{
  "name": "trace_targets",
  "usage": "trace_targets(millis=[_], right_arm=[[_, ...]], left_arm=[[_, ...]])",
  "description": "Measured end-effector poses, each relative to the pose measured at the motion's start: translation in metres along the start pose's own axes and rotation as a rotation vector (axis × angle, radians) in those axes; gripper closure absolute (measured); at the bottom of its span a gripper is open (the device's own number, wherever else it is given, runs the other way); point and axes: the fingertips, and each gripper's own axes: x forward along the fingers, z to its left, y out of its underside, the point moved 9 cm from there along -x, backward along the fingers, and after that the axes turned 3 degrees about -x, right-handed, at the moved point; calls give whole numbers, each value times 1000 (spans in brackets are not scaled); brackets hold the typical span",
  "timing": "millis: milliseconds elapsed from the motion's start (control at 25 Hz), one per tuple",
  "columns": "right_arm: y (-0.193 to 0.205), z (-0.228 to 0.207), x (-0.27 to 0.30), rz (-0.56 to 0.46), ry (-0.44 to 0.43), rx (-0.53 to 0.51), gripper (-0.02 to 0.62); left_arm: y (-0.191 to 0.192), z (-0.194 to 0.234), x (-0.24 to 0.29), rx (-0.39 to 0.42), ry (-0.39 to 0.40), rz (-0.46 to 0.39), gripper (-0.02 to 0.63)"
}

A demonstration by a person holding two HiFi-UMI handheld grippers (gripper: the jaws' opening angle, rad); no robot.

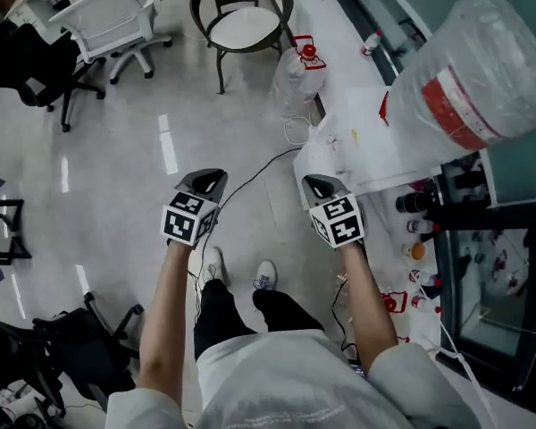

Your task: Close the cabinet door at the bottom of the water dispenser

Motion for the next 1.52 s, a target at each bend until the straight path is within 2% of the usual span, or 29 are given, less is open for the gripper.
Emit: trace_targets(millis=[160,400,520,680,840,1040,1280,1520], right_arm=[[-55,4,-65,-113,71,-10,568],[-136,19,-146,-234,203,-125,568],[-160,31,-183,-296,271,-142,568],[-192,43,-224,-394,350,-155,568],[-210,47,-255,-419,411,-187,568],[-227,52,-276,-450,479,-199,568],[-244,55,-287,-504,523,-219,568],[-246,52,-280,-485,522,-209,568]], left_arm=[[-63,-22,-37,128,36,-99,583],[-144,-38,-89,317,80,-216,583],[-171,-52,-118,374,117,-286,583],[-211,-56,-151,406,134,-389,583],[-244,-70,-164,487,169,-455,583],[-273,-77,-183,458,186,-527,583],[-286,-83,-199,572,189,-584,583],[-286,-81,-196,589,212,-579,583]])
